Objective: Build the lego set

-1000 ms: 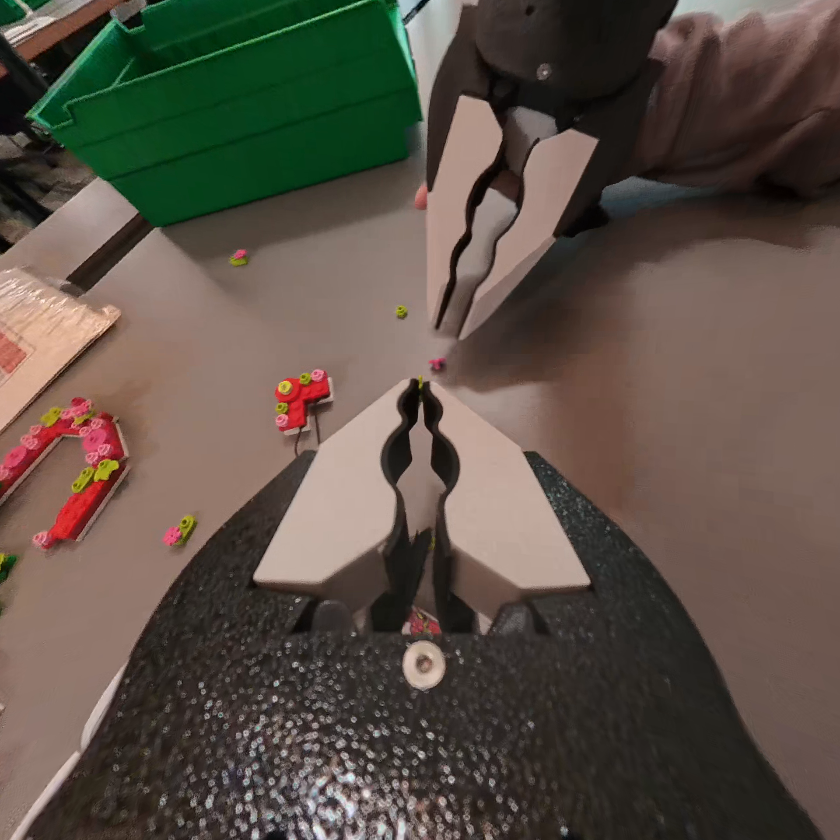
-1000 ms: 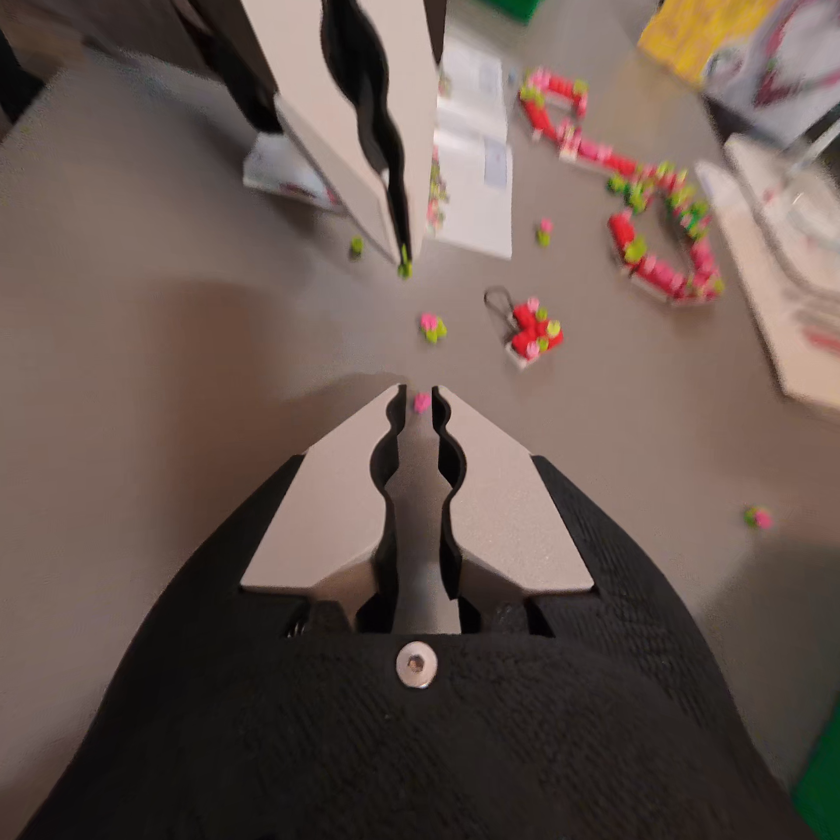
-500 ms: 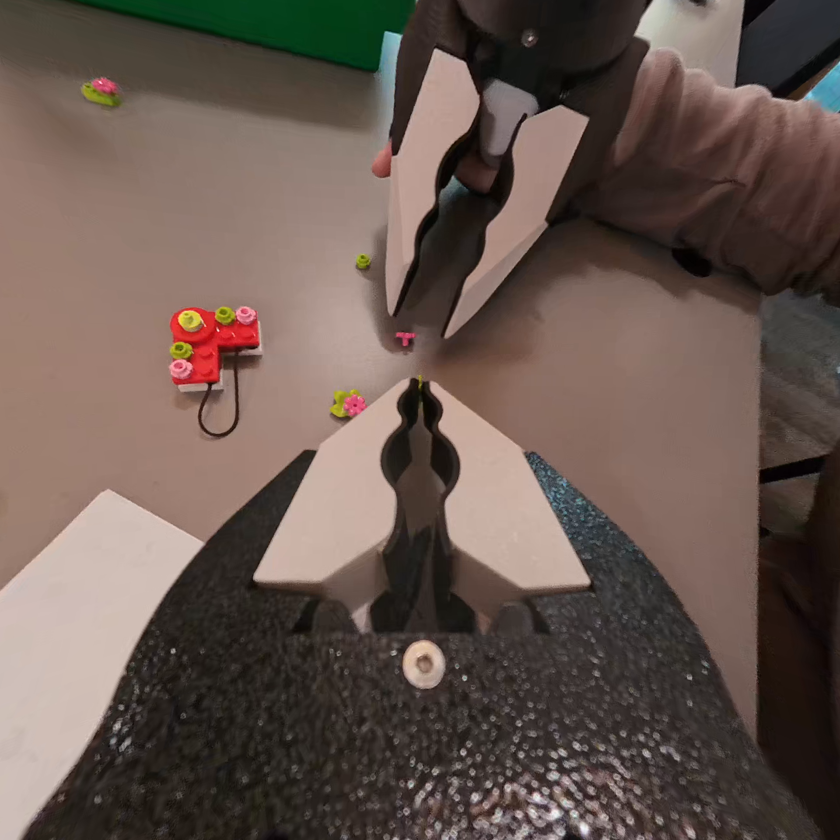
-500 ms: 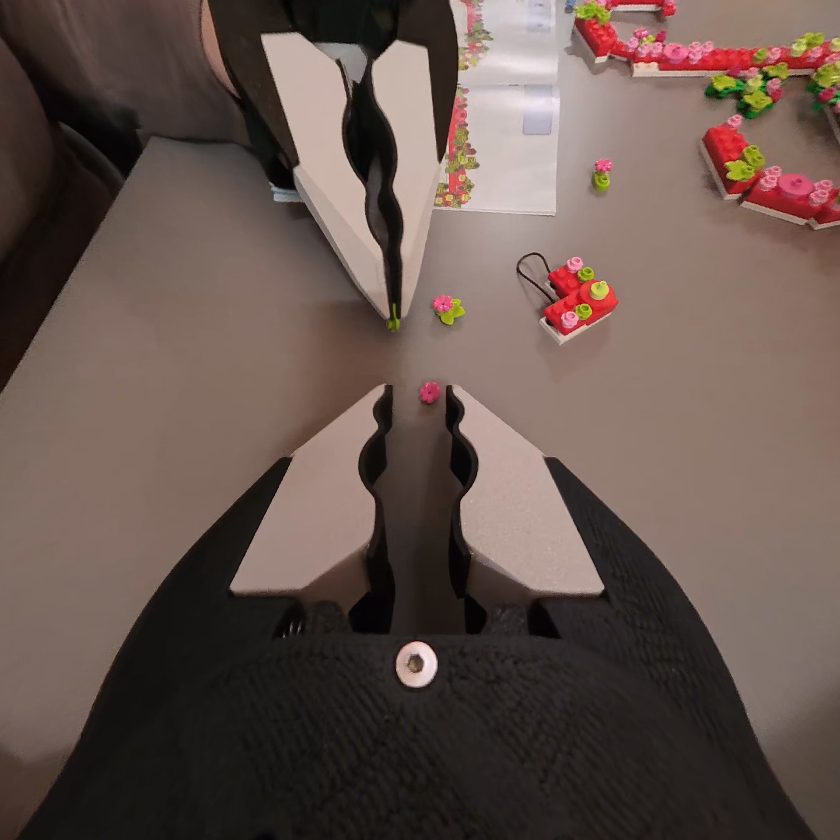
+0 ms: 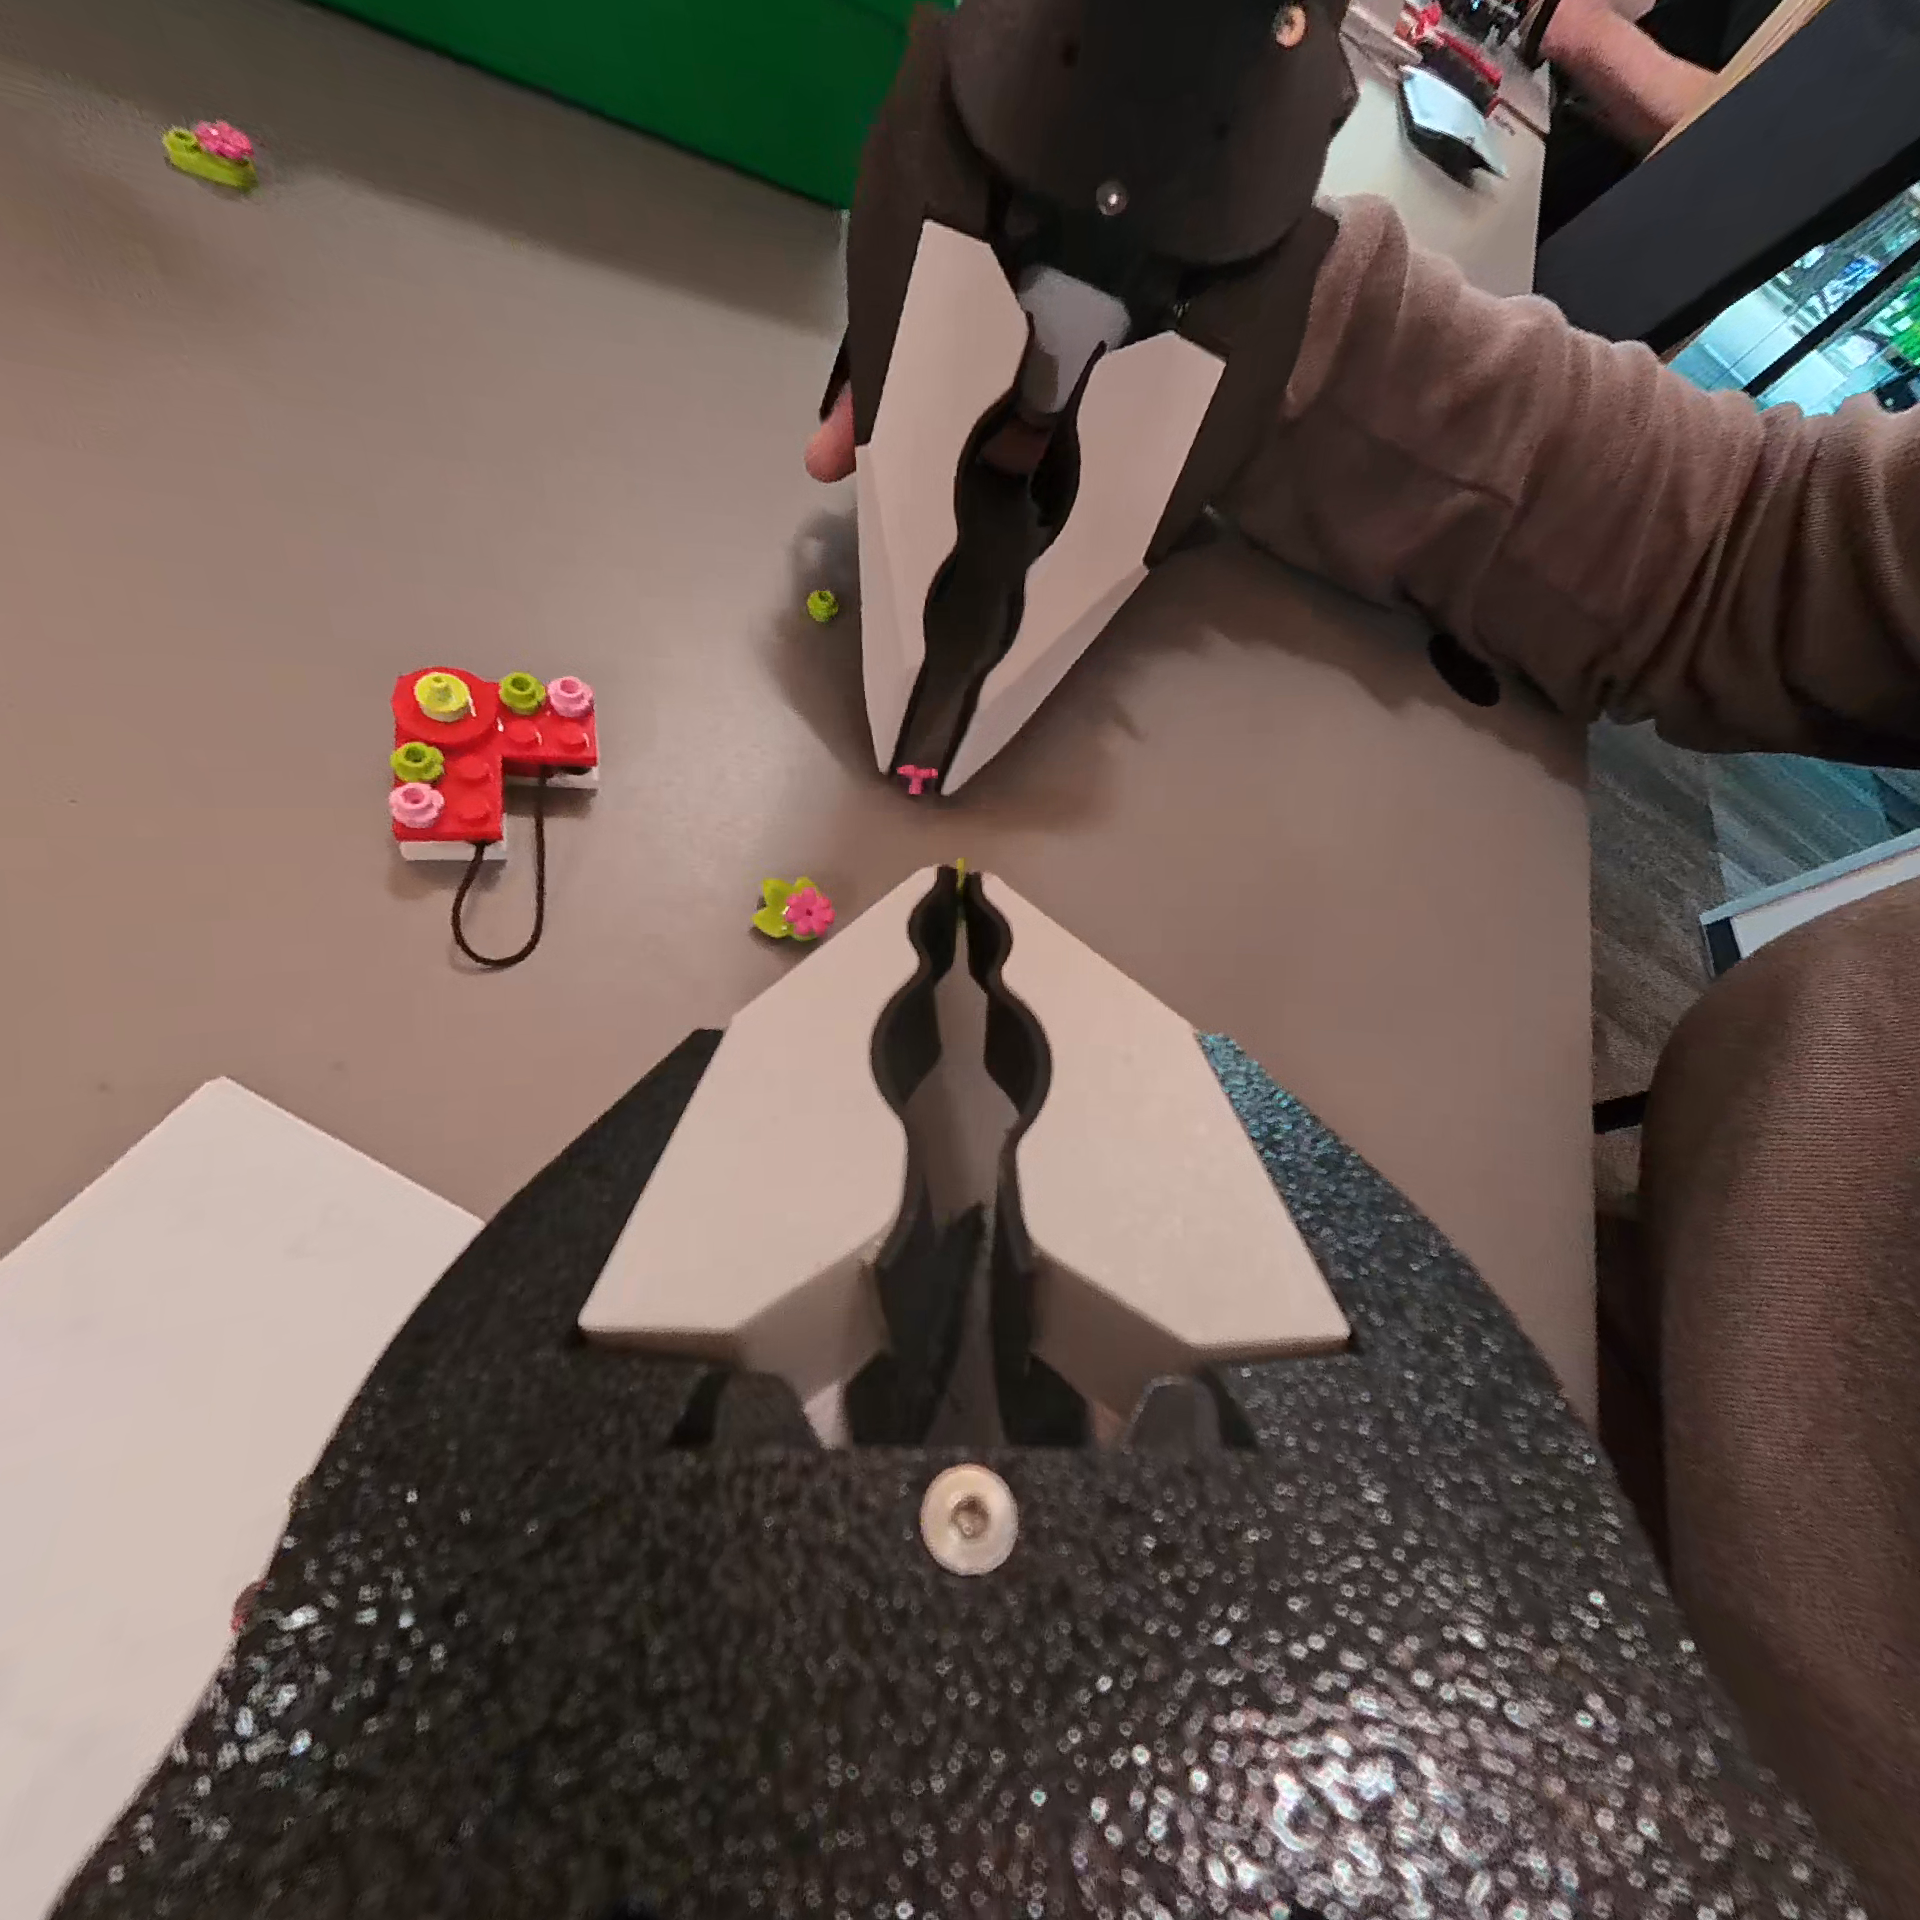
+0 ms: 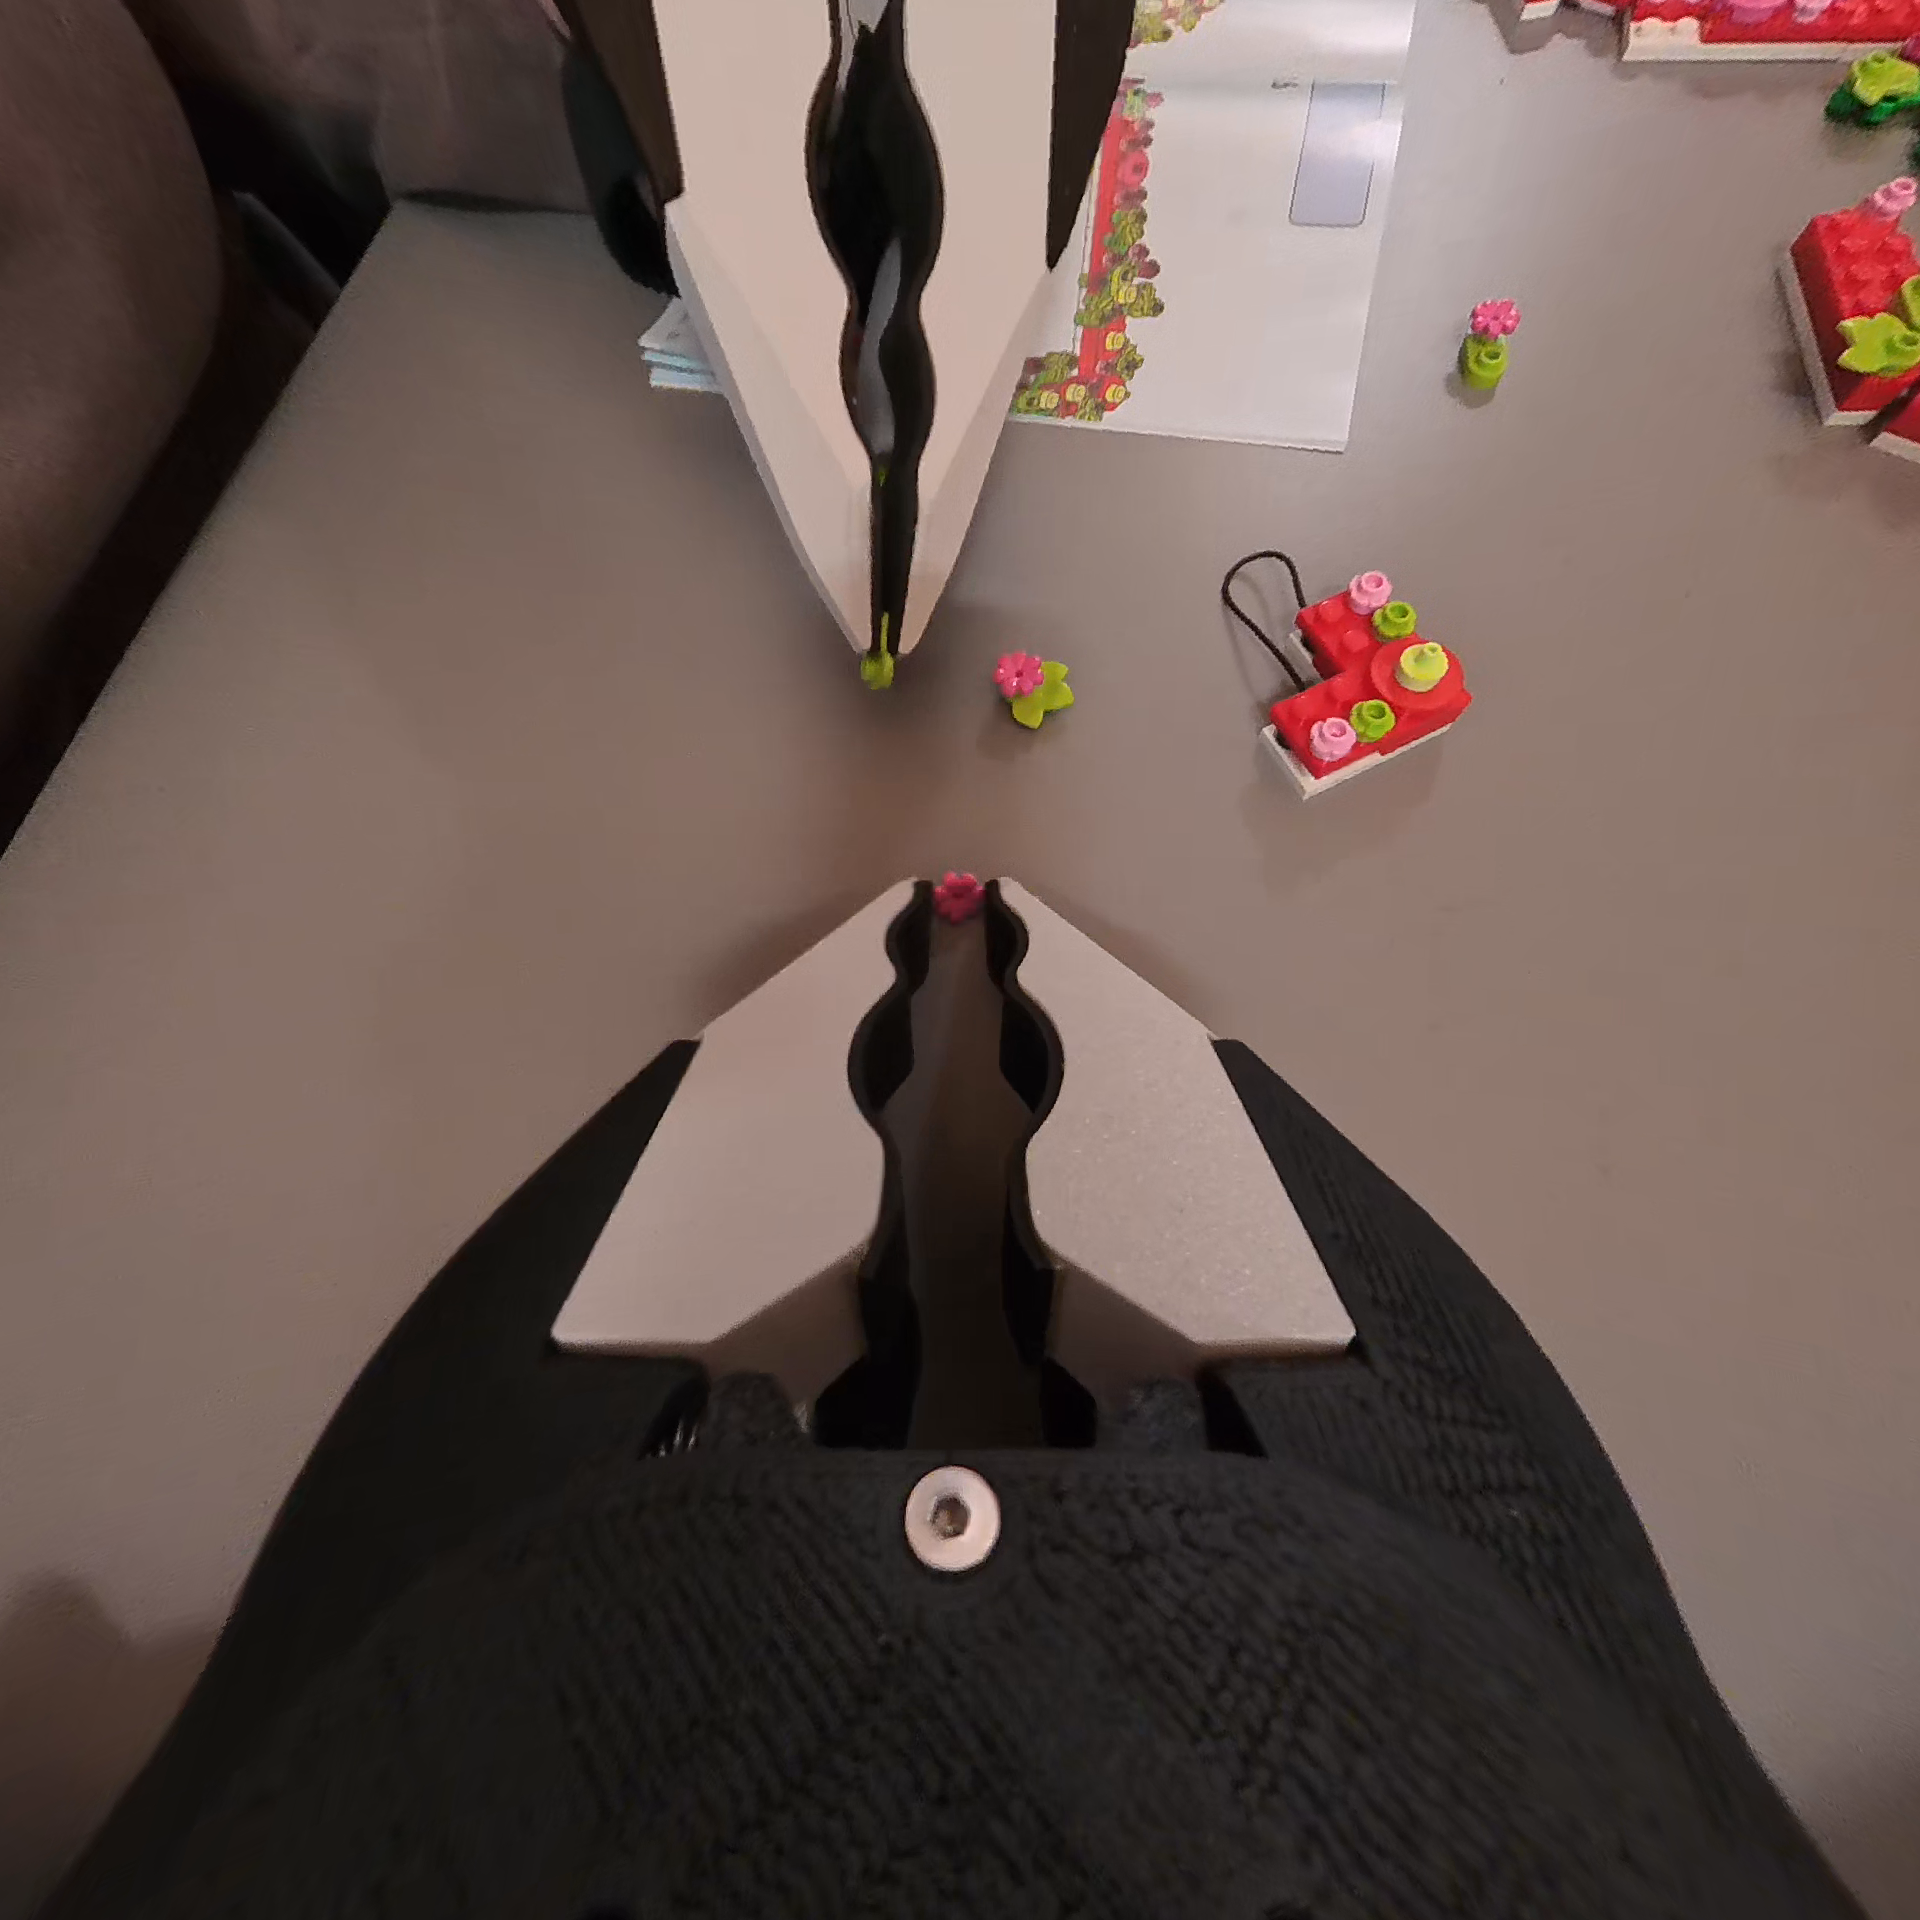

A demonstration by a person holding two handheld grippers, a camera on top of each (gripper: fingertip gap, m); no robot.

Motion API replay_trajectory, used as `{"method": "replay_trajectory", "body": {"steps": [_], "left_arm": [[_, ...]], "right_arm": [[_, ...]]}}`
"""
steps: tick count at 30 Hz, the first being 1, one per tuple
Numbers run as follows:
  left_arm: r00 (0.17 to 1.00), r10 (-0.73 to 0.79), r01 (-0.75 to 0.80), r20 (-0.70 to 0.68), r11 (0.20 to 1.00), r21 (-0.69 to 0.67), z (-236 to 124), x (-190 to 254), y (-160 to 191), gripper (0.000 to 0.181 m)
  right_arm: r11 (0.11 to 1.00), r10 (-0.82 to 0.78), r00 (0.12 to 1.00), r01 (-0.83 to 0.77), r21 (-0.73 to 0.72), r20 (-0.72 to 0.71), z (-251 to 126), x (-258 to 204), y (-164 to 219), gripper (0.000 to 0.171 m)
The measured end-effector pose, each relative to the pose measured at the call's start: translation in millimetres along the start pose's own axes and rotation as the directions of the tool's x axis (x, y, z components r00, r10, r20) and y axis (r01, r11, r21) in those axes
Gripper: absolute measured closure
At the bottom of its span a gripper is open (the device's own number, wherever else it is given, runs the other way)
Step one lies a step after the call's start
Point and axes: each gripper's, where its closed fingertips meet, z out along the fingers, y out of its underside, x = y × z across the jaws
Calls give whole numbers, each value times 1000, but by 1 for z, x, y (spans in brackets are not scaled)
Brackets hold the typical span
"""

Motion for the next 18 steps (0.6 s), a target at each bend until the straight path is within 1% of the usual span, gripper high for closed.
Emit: {"method": "replay_trajectory", "body": {"steps": [2,4,6,8,9,10,11,13,16,18], "left_arm": [[1000,-11,11,16,1000,19,0,-2,-3,181],[996,-50,44,74,995,89,-3,-11,-12,181],[989,-113,87,96,965,247,-12,-18,-32,181],[978,-192,143,77,895,422,-28,-23,-56,181],[969,-232,160,81,848,505,-38,-28,-66,181],[963,-258,169,80,806,567,-45,-32,-74,181],[956,-281,174,81,770,614,-50,-34,-79,181],[946,-308,161,98,710,686,-58,-37,-85,181],[946,-280,75,165,681,729,-59,-32,-90,181],[948,-244,14,206,677,736,-57,-25,-93,181]], "right_arm": [[1000,-4,1000,4,-1,-13,0,1,0,163],[1000,-2,997,3,20,-81,-2,9,-3,163],[992,-7,985,28,120,-175,-8,15,-20,164],[972,-34,941,109,208,-335,-18,21,-40,164],[955,-51,901,171,244,-430,-25,23,-53,164],[930,-48,841,234,283,-538,-34,27,-67,164],[907,-26,783,280,314,-621,-43,28,-79,164],[886,19,663,336,320,-748,-55,32,-93,164],[892,10,538,376,251,-843,-56,33,-101,164],[894,-12,493,394,212,-870,-51,31,-104,164]]}}
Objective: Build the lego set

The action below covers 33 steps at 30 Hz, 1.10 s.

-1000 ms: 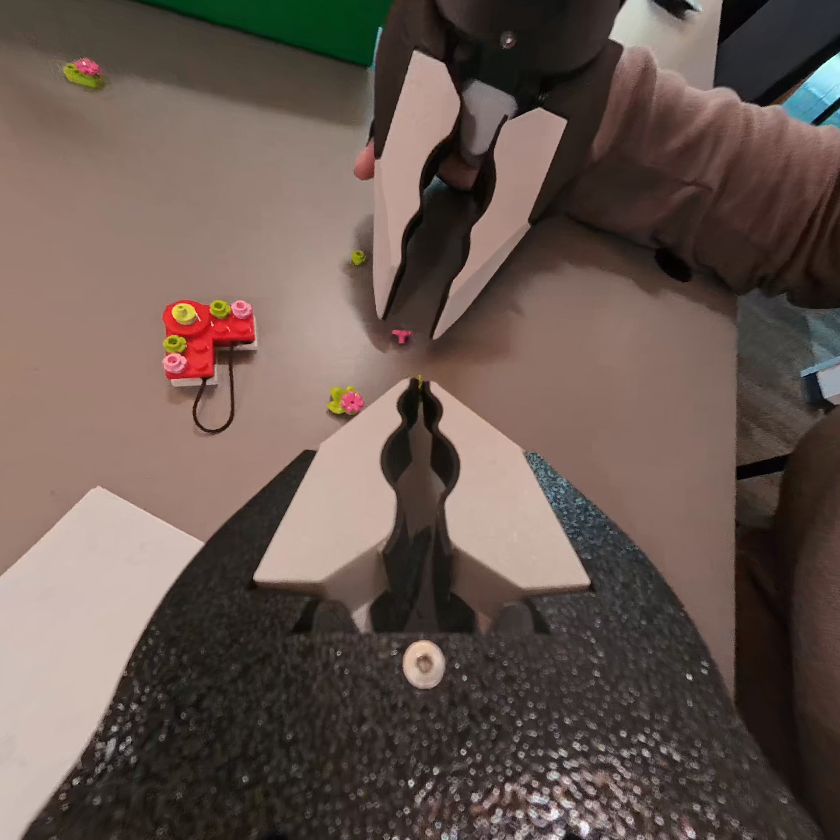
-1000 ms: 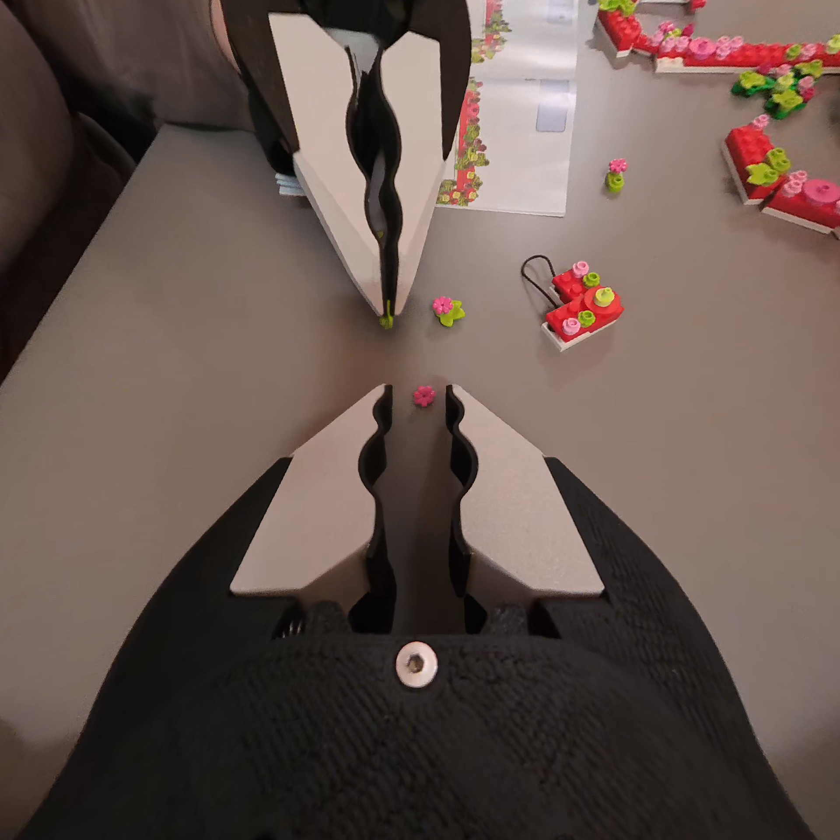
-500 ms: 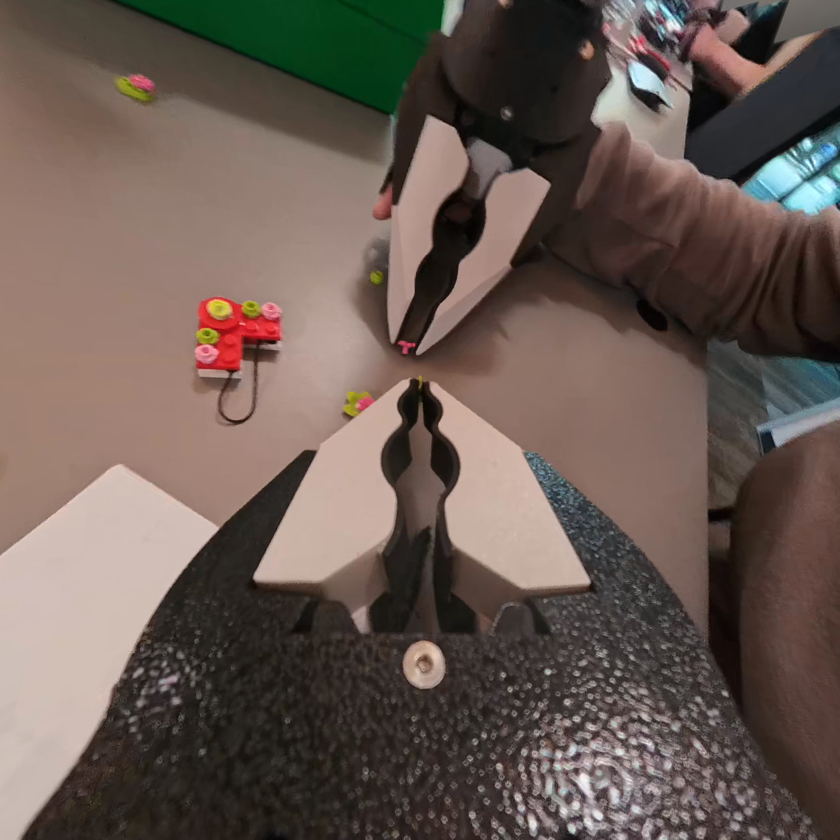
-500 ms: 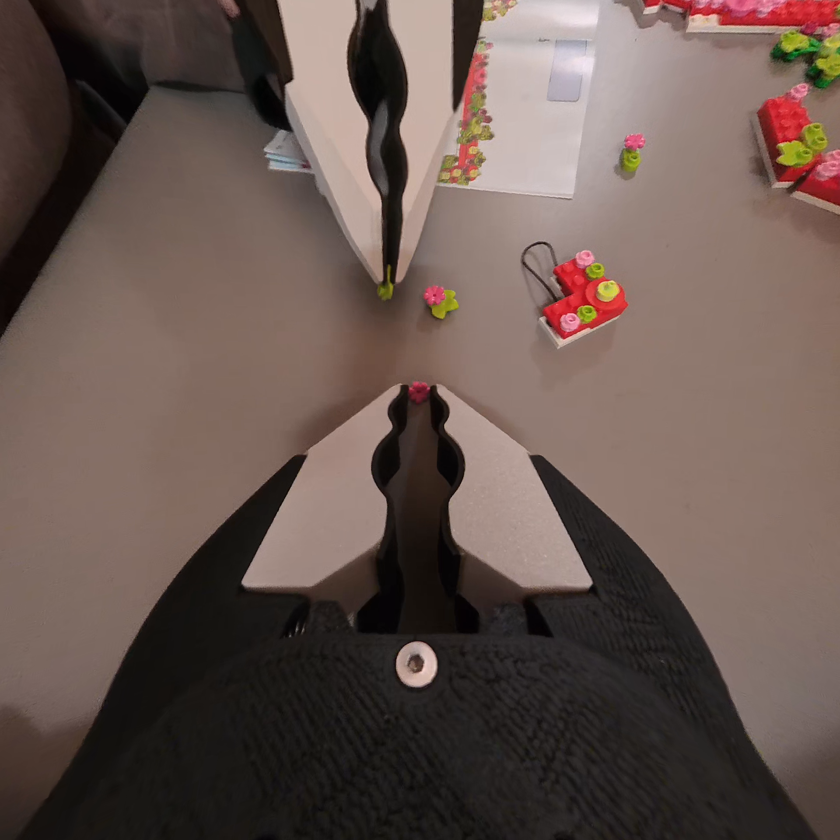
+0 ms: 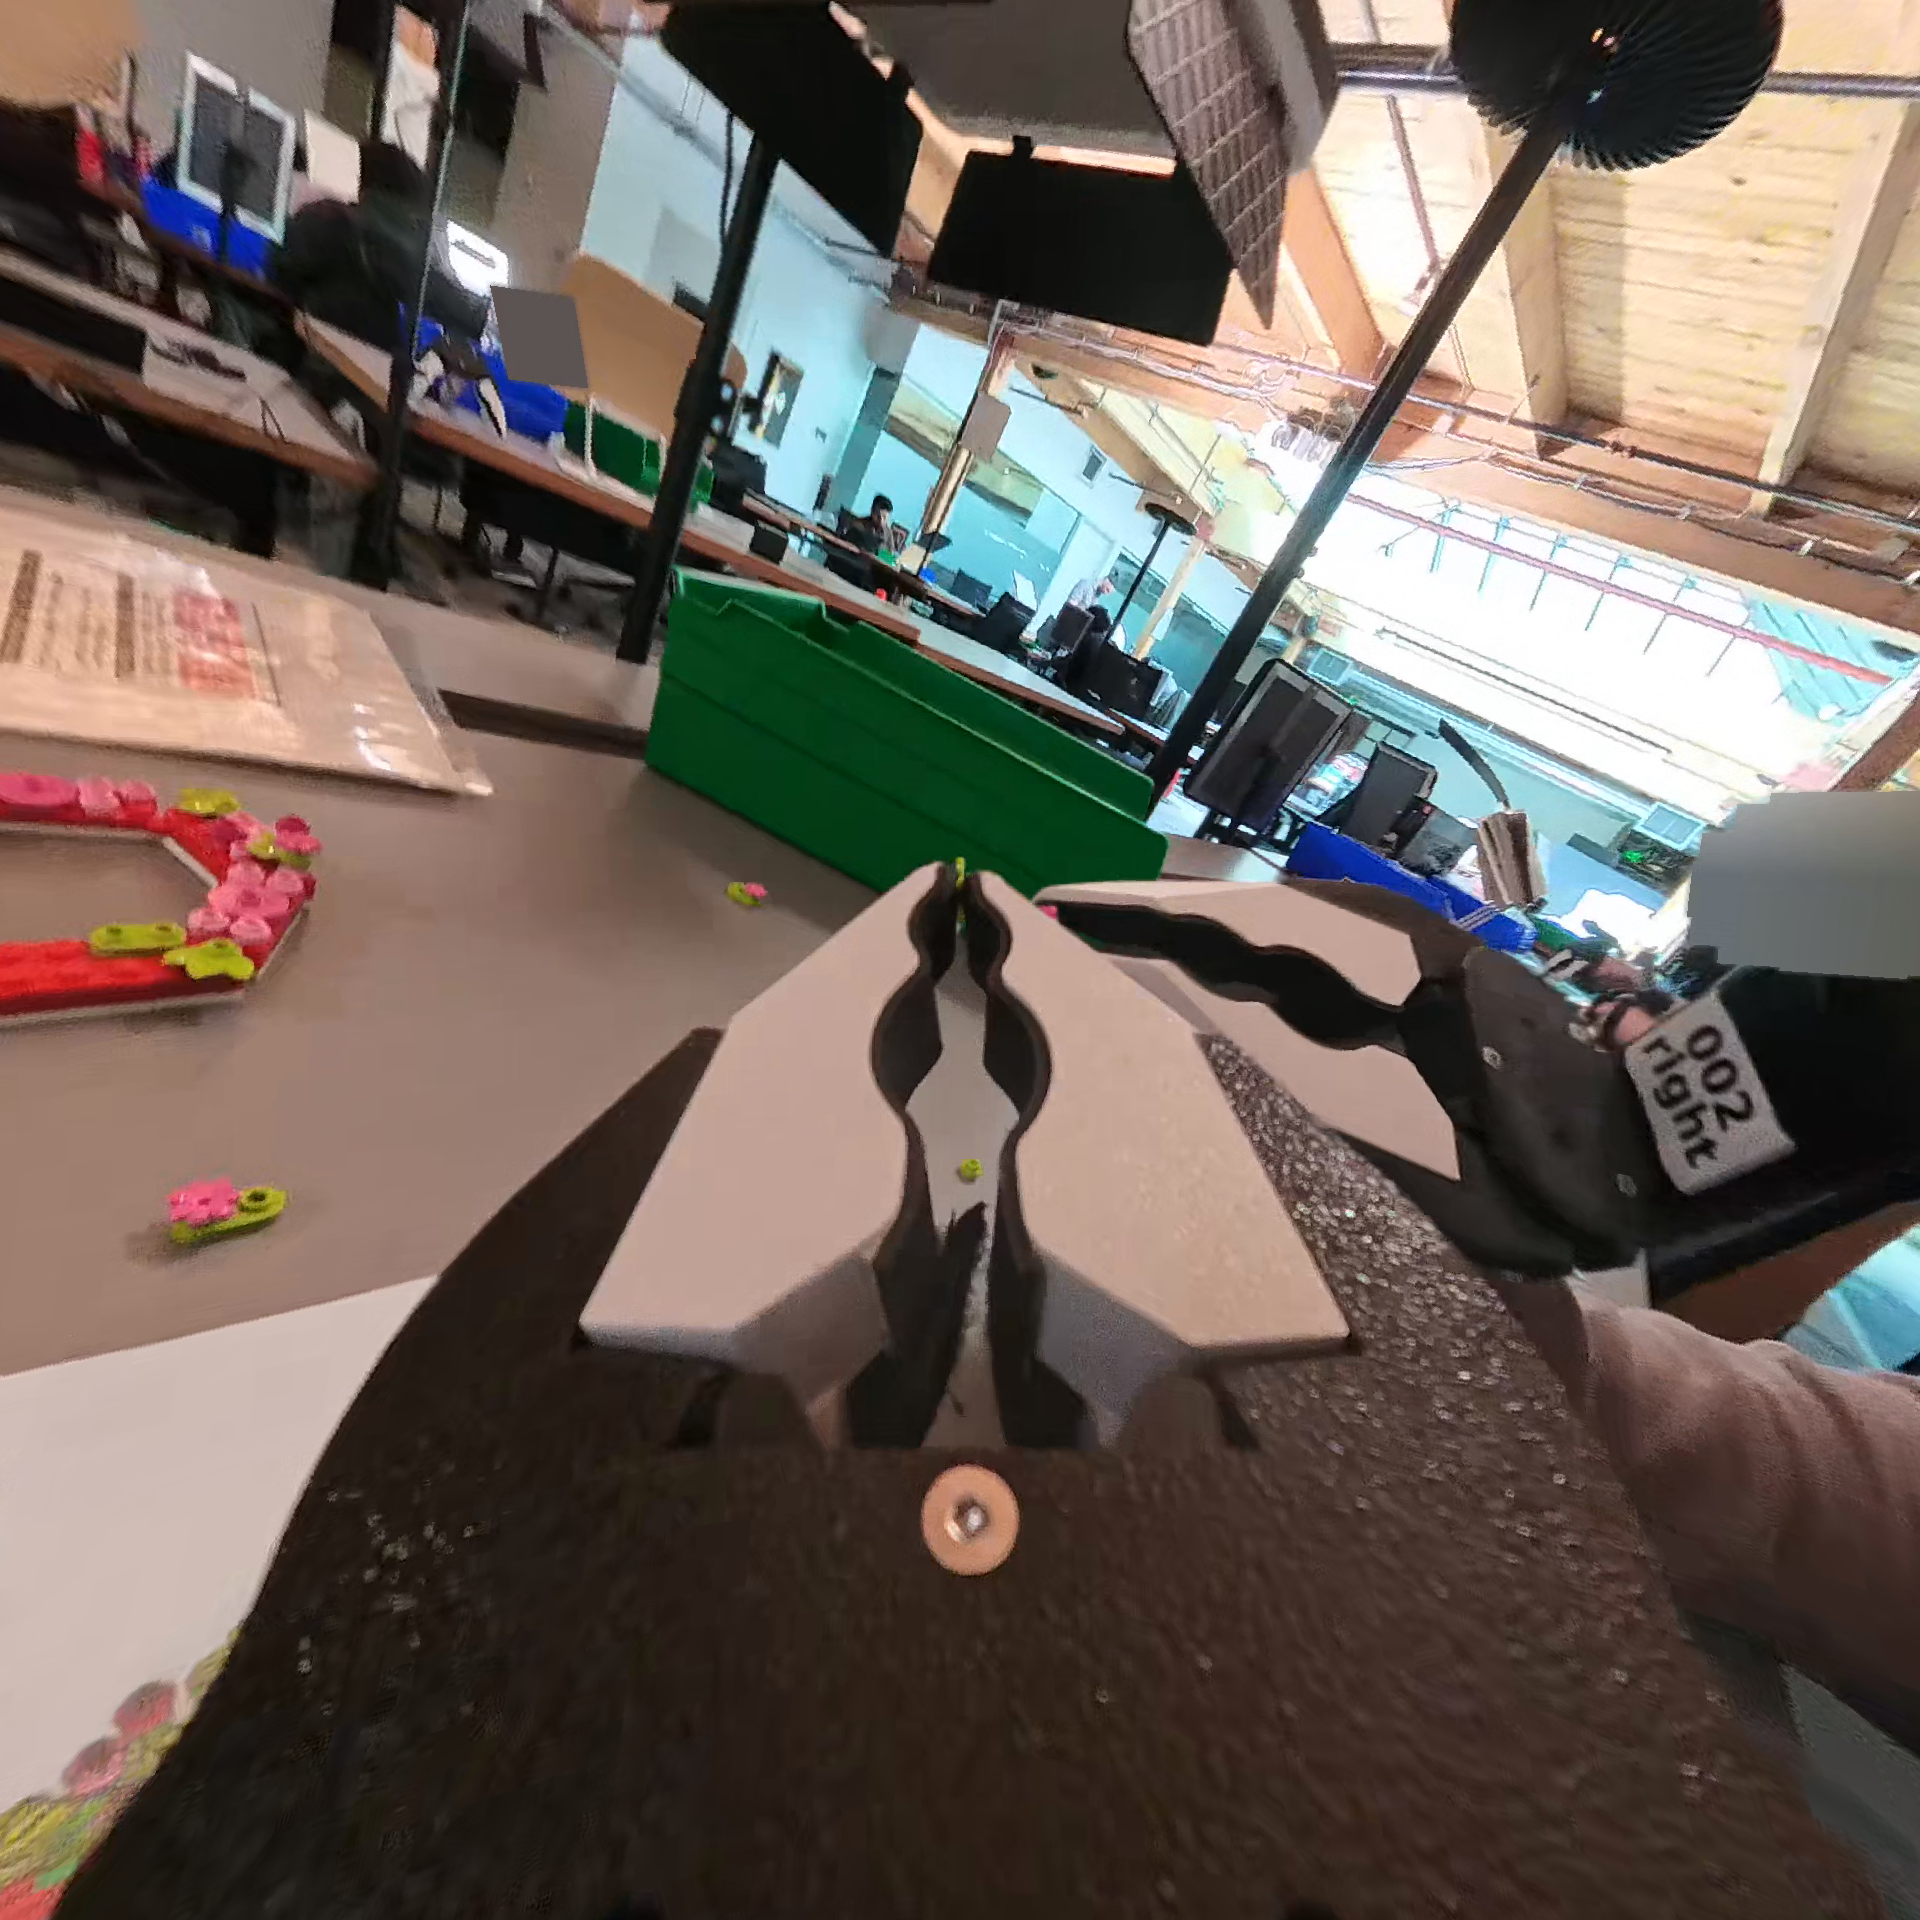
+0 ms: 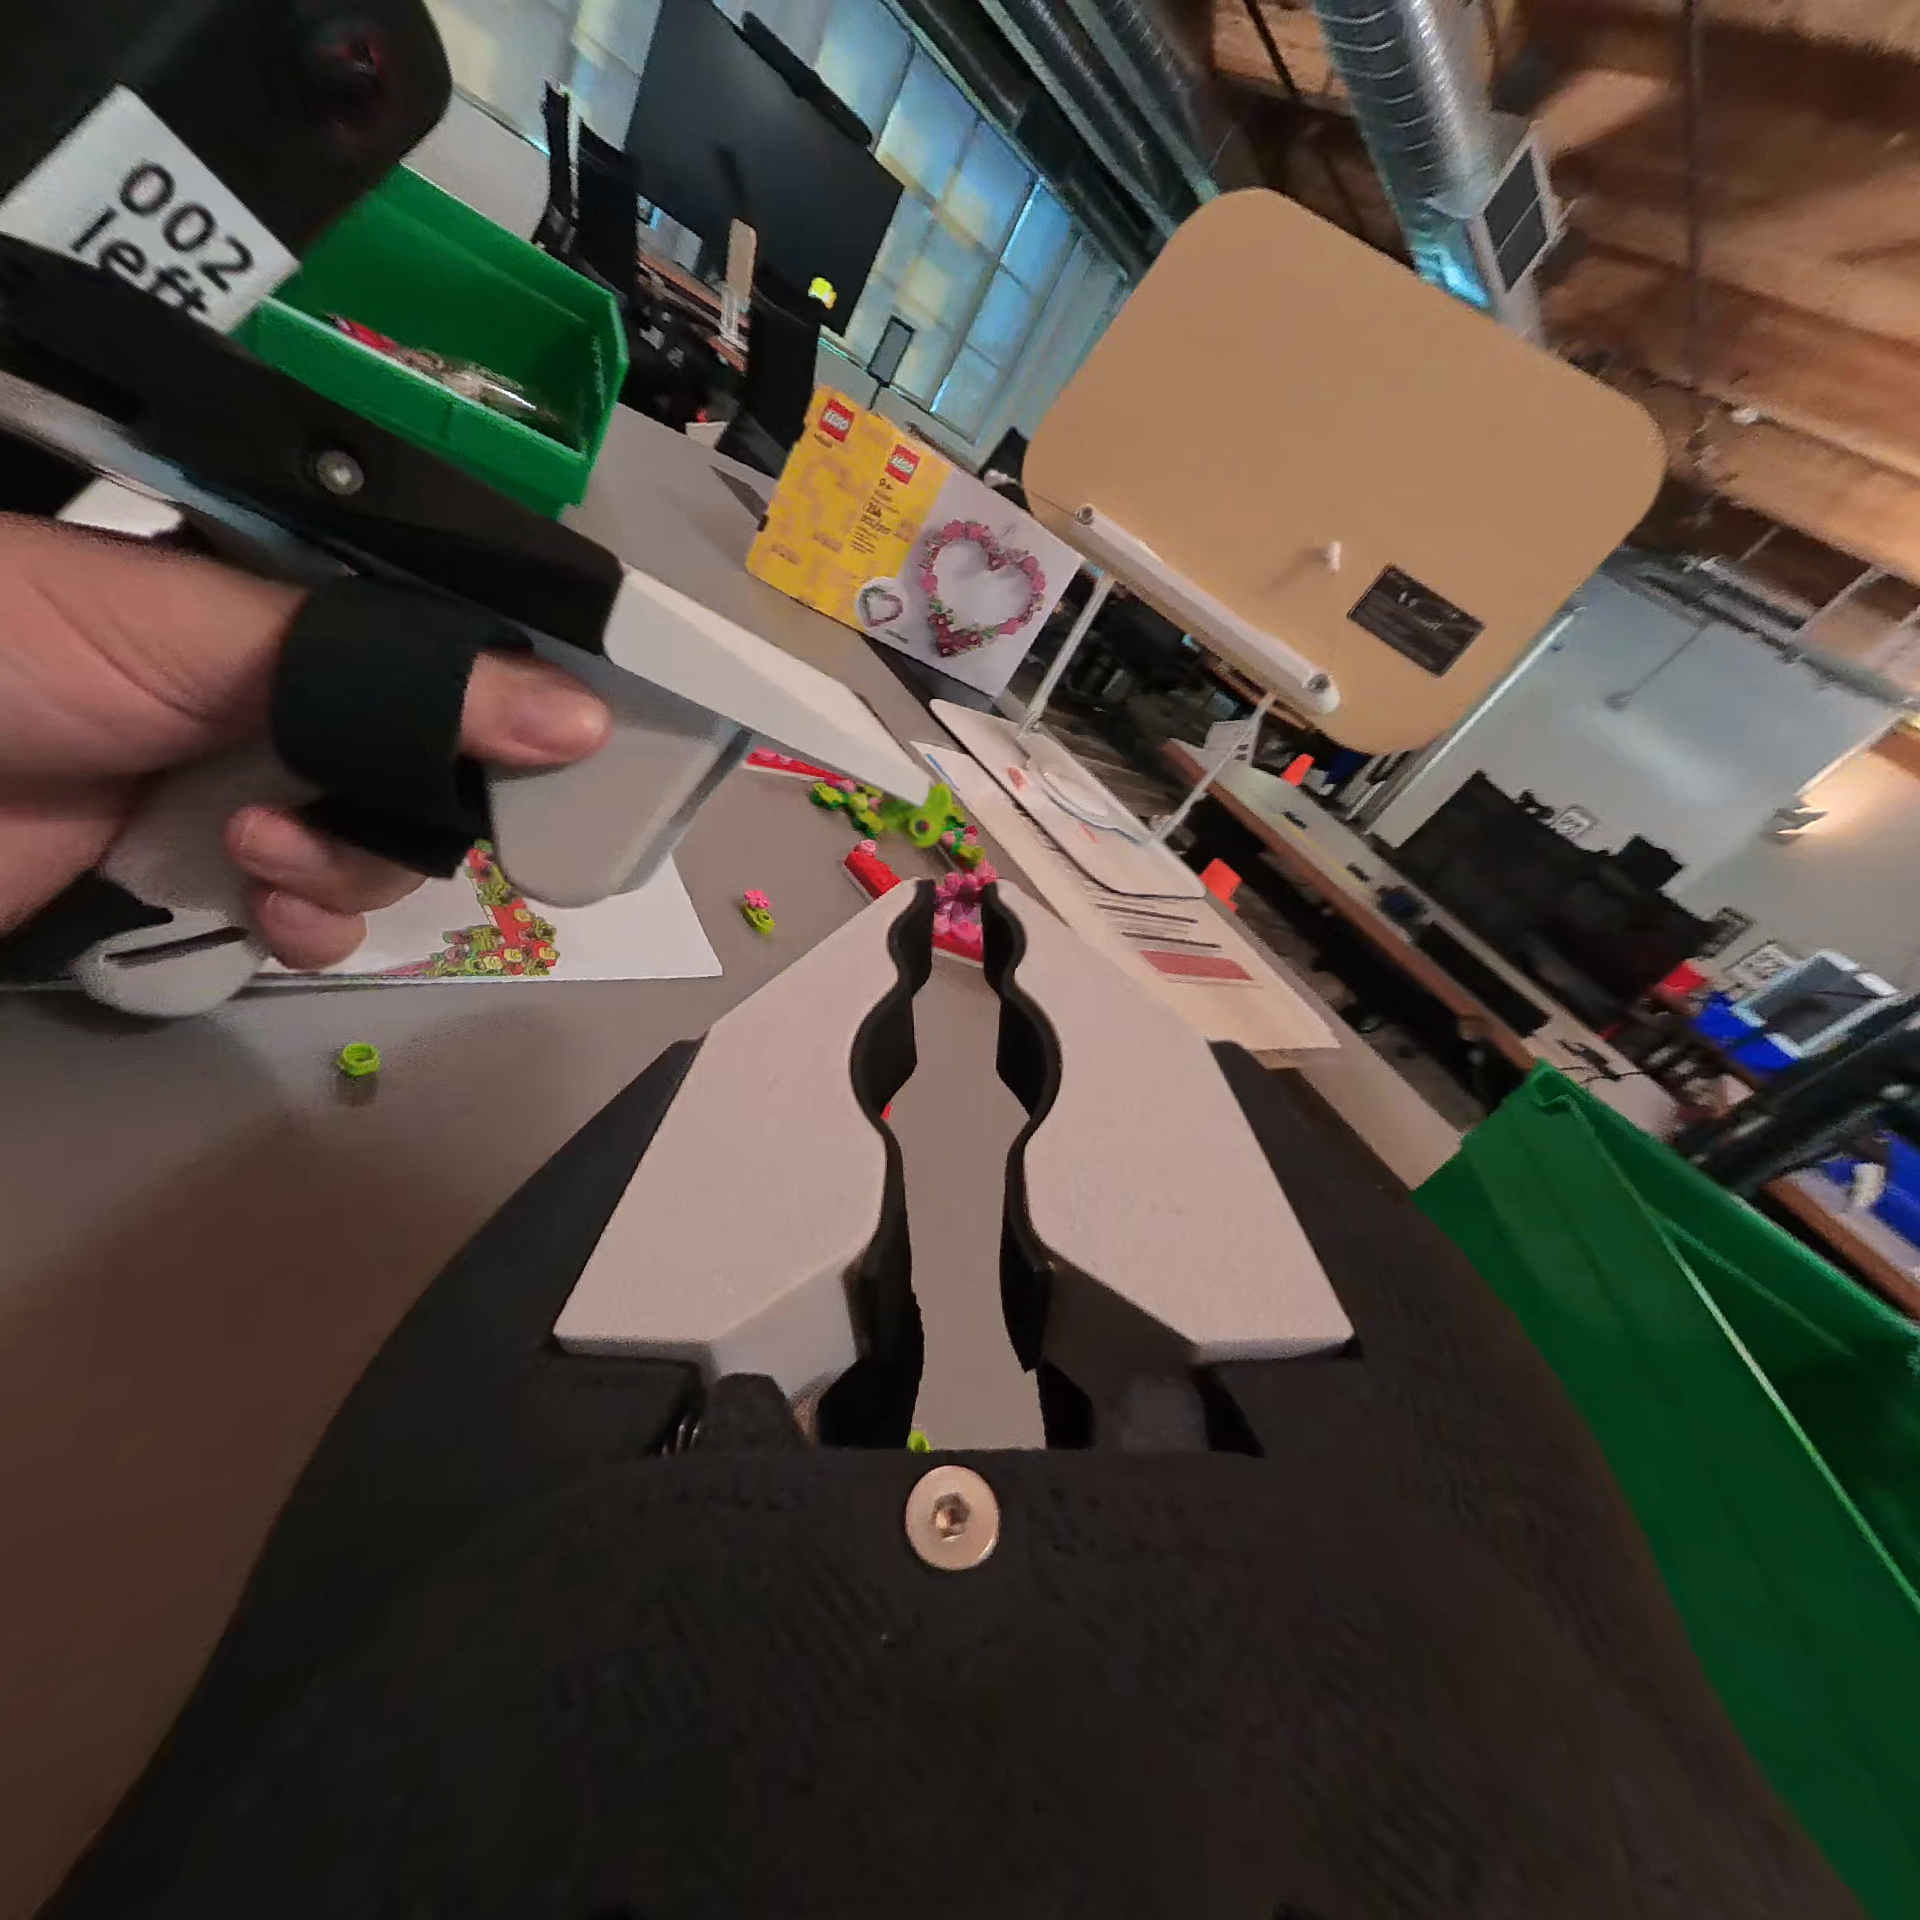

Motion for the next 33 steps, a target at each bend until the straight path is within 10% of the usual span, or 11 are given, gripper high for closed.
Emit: {"method": "replay_trajectory", "body": {"steps": [33], "left_arm": [[970,235,-236,65,972,0,2,10,3,181]], "right_arm": [[981,-193,977,190,-41,-90,4,-7,-7,164]]}}
